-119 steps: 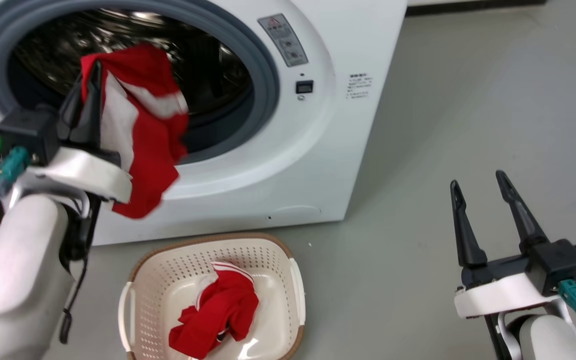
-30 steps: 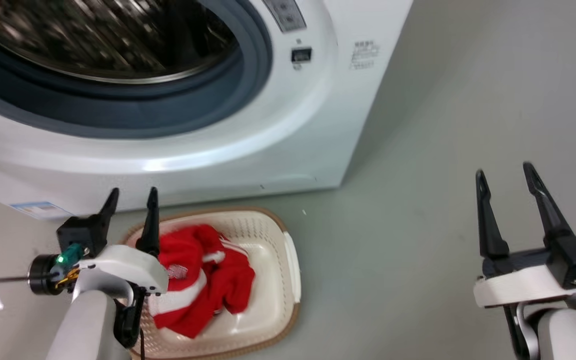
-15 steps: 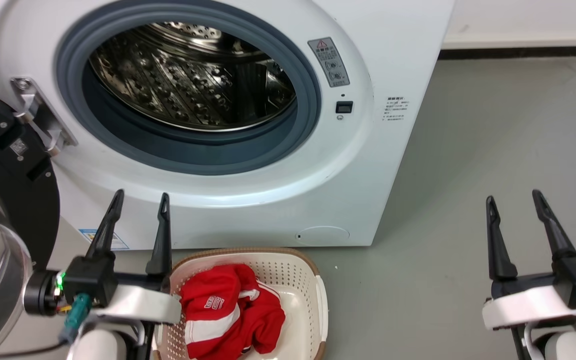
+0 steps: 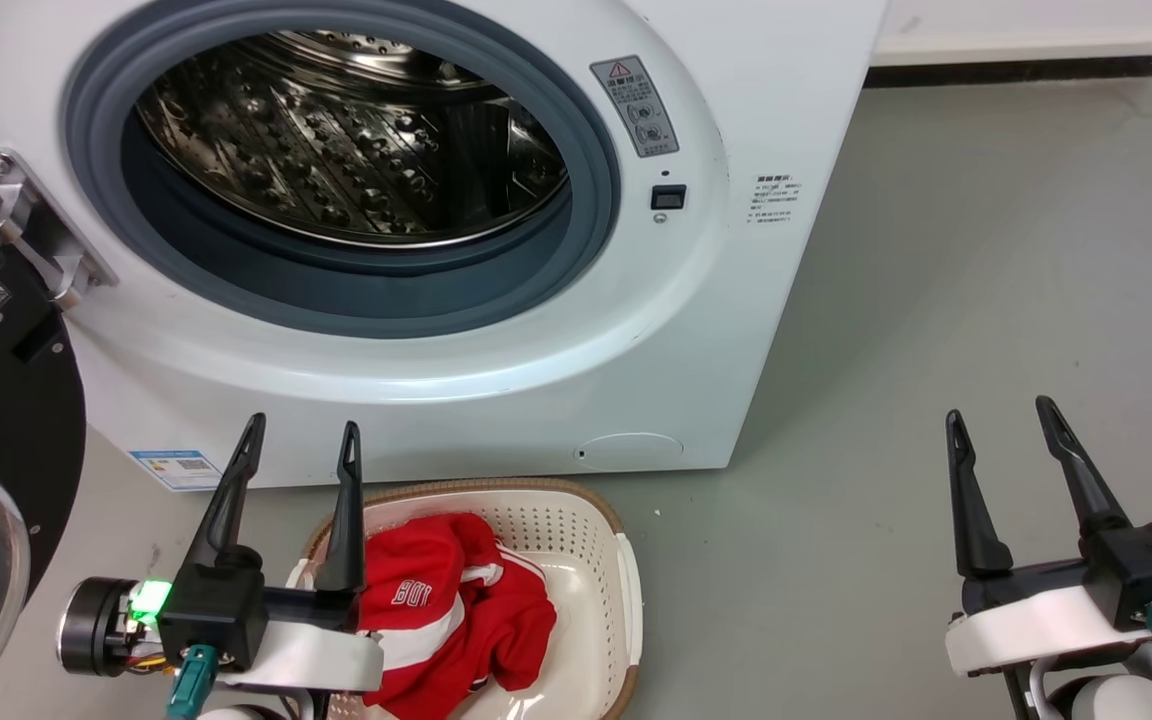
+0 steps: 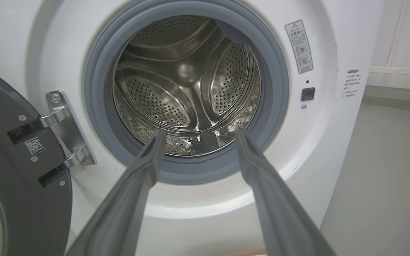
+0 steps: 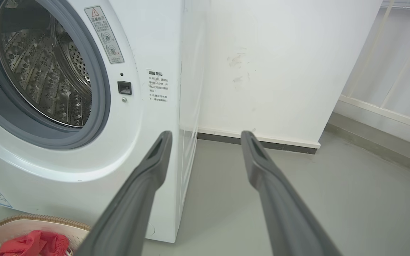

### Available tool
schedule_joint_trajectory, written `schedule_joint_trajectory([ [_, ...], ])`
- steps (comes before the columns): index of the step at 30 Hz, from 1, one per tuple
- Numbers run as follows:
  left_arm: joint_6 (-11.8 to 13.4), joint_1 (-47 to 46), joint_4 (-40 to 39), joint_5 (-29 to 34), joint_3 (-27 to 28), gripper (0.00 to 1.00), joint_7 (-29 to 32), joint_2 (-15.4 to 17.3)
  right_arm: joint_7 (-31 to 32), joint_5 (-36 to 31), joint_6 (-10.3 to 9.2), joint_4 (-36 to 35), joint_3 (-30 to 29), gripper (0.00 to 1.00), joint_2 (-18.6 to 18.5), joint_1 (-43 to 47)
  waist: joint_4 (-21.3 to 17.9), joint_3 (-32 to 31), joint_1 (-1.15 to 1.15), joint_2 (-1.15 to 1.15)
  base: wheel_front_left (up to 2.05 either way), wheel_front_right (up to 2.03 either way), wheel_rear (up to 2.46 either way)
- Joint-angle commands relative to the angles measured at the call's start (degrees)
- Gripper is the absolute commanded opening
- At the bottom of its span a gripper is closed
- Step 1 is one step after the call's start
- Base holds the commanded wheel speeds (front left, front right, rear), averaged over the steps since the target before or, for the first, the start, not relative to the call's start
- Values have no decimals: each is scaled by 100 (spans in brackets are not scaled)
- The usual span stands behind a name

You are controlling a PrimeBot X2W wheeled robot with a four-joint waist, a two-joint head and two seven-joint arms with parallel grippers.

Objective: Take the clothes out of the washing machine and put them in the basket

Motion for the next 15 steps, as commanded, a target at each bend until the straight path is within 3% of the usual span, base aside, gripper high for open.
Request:
schedule_joint_trajectory([
  [1,56,-84,-61,11,-12,100,-13,22,-13,-32,-8,-19,6,100,5,-96,-34,51,0,0,0,0,0],
  [6,40,-56,94,-307,52,100,-14,-116,-13,-71,-8,-5,-13,100,5,-142,-95,133,0,0,0,0,0],
  [15,-64,-215,236,-345,186,100,-13,-171,-13,-24,-8,14,-43,100,5,-189,-76,151,0,0,0,0,0],
])
